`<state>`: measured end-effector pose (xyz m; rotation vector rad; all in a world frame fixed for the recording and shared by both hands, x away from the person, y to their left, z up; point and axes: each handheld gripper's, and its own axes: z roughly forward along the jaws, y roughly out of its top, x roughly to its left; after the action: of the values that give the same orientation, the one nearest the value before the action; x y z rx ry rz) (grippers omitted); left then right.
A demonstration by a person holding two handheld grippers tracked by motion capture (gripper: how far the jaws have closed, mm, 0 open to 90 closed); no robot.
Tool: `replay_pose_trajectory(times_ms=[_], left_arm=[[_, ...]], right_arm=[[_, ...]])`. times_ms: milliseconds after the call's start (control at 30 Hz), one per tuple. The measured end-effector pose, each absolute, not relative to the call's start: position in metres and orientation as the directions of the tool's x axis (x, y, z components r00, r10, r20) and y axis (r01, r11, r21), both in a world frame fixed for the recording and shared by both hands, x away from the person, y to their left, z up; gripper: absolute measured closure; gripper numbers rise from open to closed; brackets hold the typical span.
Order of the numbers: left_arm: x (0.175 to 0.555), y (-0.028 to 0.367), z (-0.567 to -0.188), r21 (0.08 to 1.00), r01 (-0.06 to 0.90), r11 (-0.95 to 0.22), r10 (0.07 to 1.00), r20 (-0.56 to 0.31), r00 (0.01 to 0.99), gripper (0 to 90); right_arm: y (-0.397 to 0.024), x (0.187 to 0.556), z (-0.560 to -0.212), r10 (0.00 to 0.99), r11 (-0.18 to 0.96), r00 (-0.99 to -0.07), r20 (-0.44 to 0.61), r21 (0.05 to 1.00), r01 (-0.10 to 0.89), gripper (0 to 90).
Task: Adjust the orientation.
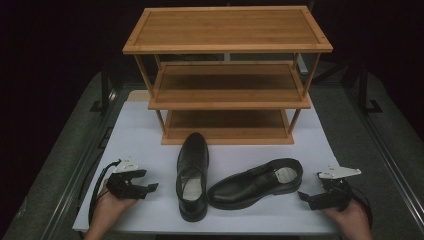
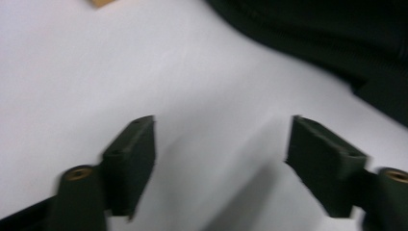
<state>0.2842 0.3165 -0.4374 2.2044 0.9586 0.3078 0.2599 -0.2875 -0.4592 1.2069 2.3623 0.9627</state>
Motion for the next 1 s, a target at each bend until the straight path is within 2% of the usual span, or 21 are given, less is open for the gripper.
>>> replay_pose_trajectory(times_ms=[33,100,233,533,900,1000], left_arm=[[0.282,0.318,-0.438,0.683,0.550,-0.481,0.718,-0.054,0.694,17.3],[0.279,0.323,-0.439,0.680,0.550,-0.484,0.728,-0.035,0.685,15.9],[0.279,0.330,-0.440,0.680,0.566,-0.467,0.758,-0.022,0.652,6.7],[0.279,0.329,-0.451,0.689,0.537,-0.487,0.749,0.013,0.662,1.3],[0.278,0.329,-0.451,0.690,0.533,-0.490,0.748,0.019,0.663,1.2],[0.278,0.329,-0.451,0.690,0.534,-0.488,0.749,0.017,0.662,1.1]], right_arm=[[-0.288,0.260,-0.459,0.805,0.417,-0.593,0.021,0.691,0.590,0.0],[-0.288,0.260,-0.459,0.805,0.417,-0.593,0.021,0.691,0.590,0.0],[-0.287,0.260,-0.459,0.805,0.417,-0.593,0.020,0.692,0.590,0.0],[-0.288,0.260,-0.459,0.805,0.417,-0.593,0.020,0.692,0.590,0.0],[-0.288,0.259,-0.458,0.808,0.411,-0.588,0.026,0.690,0.596,0.1],[-0.298,0.260,-0.451,0.825,0.368,-0.563,0.040,0.719,0.590,26.6]])
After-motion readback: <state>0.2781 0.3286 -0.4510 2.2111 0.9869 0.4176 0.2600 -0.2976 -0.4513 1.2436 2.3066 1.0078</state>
